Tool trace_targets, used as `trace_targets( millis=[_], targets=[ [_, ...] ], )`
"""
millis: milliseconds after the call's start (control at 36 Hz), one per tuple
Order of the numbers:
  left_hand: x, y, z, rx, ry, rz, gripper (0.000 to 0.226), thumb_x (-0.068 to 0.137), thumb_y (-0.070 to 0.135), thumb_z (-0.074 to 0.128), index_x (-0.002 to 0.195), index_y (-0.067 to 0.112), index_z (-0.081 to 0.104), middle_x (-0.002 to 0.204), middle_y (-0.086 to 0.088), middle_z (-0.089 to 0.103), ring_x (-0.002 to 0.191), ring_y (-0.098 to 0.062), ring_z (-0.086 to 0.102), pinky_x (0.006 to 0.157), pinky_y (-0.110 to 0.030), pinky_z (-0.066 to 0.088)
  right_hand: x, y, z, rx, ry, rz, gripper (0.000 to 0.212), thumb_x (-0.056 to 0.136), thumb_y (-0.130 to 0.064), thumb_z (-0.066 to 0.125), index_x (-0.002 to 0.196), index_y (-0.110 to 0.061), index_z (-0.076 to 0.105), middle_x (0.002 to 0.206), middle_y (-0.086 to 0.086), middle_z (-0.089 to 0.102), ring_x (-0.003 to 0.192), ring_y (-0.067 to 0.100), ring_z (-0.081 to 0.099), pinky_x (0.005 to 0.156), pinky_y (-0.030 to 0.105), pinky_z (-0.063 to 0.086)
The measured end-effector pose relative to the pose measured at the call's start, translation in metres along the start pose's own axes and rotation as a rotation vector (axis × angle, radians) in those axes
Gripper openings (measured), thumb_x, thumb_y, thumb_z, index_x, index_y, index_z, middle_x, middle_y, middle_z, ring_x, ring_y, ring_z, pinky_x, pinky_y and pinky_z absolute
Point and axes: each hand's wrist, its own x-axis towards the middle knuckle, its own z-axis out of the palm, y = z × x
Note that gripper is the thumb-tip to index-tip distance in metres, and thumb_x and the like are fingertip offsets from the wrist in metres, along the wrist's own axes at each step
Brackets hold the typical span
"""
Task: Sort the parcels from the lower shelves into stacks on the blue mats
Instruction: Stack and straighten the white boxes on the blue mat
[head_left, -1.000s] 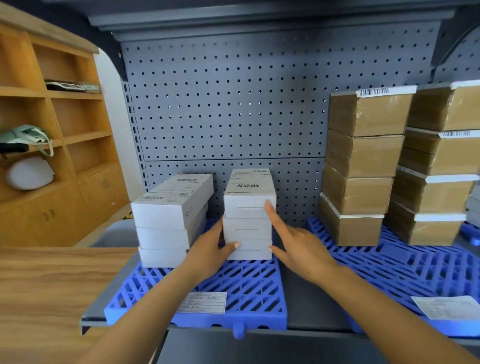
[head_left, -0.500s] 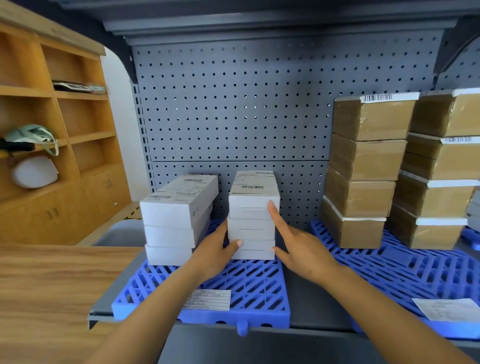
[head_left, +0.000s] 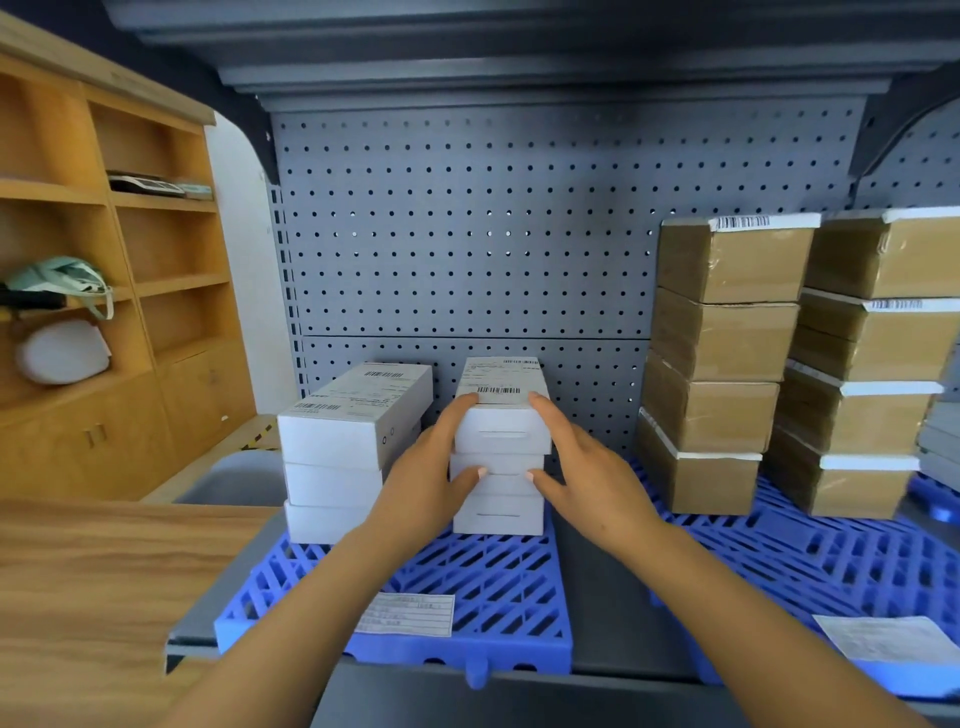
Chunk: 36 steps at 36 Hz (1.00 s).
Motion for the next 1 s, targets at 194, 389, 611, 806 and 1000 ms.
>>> trace_targets(
  millis=[194, 389, 611, 806, 1000],
  targets=[
    [-0.001, -0.003, 0.005, -0.007, 0.089, -0.014, 0.066, 0.093, 0.017, 0.060, 0.134, 0.055, 0.026, 0.131, 0.004, 0.051, 0.107, -0.011, 0.056, 0.090, -0.039, 0.053, -0.002, -0.005, 0.004, 0.033, -0.035, 0.021, 0.081, 0.097, -0.026, 0.050, 0.148, -0.041, -0.012, 0.145, 0.003, 0.041, 0.104, 0.024, 0.057, 0.076, 0.039, 0.052],
    [0.000, -0.005, 0.001, 0.000, 0.052, -0.013, 0.061, 0.094, 0.023, 0.058, 0.134, 0.055, 0.025, 0.110, -0.004, 0.064, 0.093, -0.017, 0.063, 0.077, -0.041, 0.056, 0.000, -0.008, 0.003, -0.038, -0.047, 0.023, 0.078, 0.098, -0.035, 0.047, 0.150, -0.032, -0.011, 0.110, 0.005, 0.058, 0.072, 0.016, 0.048, 0.054, 0.030, 0.036],
    [0.004, -0.004, -0.008, -0.005, -0.024, -0.040, 0.051, 0.098, 0.031, 0.051, 0.140, 0.048, 0.027, 0.111, -0.009, 0.066, 0.096, -0.024, 0.064, 0.078, -0.047, 0.054, 0.003, -0.002, 0.001, -0.023, -0.042, 0.046, 0.062, 0.101, -0.037, 0.039, 0.151, -0.031, 0.003, 0.068, -0.010, 0.041, 0.057, 0.014, 0.045, 0.045, 0.027, 0.031],
    [0.005, -0.006, -0.006, -0.001, -0.036, -0.044, 0.049, 0.099, 0.034, 0.047, 0.137, 0.054, 0.022, 0.106, -0.008, 0.067, 0.089, -0.023, 0.065, 0.073, -0.046, 0.055, 0.008, 0.016, 0.010, 0.207, -0.001, 0.025, 0.061, 0.097, -0.038, 0.048, 0.140, -0.053, 0.006, 0.108, 0.011, 0.066, 0.086, 0.024, 0.066, 0.072, 0.044, 0.055],
    [0.005, -0.004, -0.006, 0.019, -0.049, -0.055, 0.050, 0.100, 0.031, 0.045, 0.139, 0.050, 0.020, 0.108, -0.002, 0.067, 0.081, -0.018, 0.064, 0.067, -0.042, 0.055, 0.010, 0.015, 0.011, 0.238, 0.009, 0.023, 0.061, 0.097, -0.037, 0.050, 0.137, -0.056, 0.009, 0.112, 0.010, 0.066, 0.096, 0.027, 0.065, 0.077, 0.049, 0.054]
  ],
)
